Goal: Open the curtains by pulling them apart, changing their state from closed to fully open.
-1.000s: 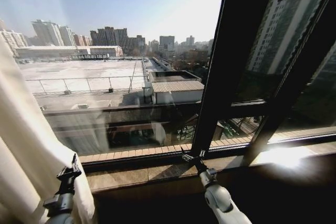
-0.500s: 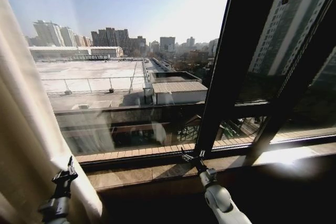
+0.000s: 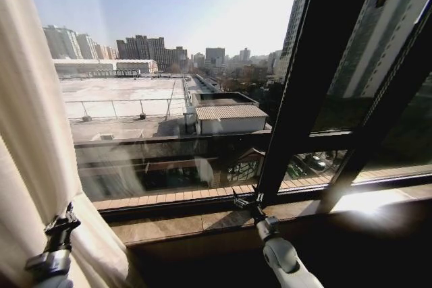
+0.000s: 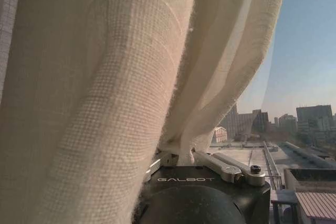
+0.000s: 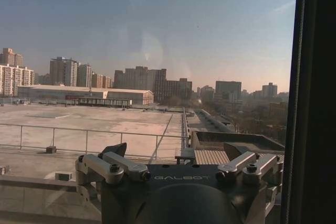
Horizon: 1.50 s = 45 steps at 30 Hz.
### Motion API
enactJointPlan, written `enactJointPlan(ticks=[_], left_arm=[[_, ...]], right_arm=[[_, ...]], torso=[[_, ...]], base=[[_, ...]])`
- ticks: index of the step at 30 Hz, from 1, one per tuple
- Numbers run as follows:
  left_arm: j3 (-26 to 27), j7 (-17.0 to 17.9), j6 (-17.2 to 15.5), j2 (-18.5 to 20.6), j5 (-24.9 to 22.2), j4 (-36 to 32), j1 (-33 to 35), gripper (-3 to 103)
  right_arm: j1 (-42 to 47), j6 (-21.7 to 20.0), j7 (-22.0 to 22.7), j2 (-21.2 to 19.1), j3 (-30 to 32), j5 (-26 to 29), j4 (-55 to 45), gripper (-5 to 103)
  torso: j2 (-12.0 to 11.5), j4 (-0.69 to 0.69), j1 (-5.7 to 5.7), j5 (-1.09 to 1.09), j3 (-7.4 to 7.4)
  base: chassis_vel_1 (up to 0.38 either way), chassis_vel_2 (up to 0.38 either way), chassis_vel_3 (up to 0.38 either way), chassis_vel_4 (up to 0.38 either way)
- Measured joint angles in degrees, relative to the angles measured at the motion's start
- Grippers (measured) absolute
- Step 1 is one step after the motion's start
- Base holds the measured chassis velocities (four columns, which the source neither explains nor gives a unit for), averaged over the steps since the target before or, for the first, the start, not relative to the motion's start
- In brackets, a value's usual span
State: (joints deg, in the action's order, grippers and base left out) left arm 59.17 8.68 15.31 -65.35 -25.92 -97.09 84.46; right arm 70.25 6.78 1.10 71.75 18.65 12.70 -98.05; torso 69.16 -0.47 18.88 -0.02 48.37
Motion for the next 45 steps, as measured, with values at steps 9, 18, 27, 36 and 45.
enactJointPlan(ticks=[9,18,27,36,45], left_arm=[[3.9,0.4,1.0,15.7,-4.5,27.6,-11.5,0],[1.2,0.1,0.8,20.3,-6.5,40.4,-17.9,0],[-0.2,1.8,0.4,17.4,-4.2,36.8,-17.6,0],[4.3,1.9,-1.6,7.8,1.9,18.8,-8.4,26],[2.9,-2.6,-0.3,-3.1,2.4,-0.7,3.6,58]], right_arm=[[0.0,0.0,0.0,0.0,0.0,0.0,0.0,100],[0.0,0.0,0.0,0.0,0.0,0.0,0.0,100],[0.0,0.0,0.0,0.0,0.0,0.0,0.0,100],[0.0,0.0,0.0,0.0,0.0,0.0,0.0,100],[0.0,0.0,0.0,0.0,0.0,0.0,0.0,100]], torso=[[0.0,0.01,0.0,0.01,0.0],[0.0,0.01,0.0,-0.02,0.0],[0.0,0.0,0.0,0.0,0.0],[0.0,0.0,0.0,0.02,0.0],[0.0,0.01,0.0,0.02,-0.01]], base=[[0.0,0.0,0.0,0.0],[0.0,0.0,0.0,0.0],[0.0,0.0,0.0,0.0],[0.0,0.0,0.0,0.0],[0.0,0.0,0.0,0.0]])
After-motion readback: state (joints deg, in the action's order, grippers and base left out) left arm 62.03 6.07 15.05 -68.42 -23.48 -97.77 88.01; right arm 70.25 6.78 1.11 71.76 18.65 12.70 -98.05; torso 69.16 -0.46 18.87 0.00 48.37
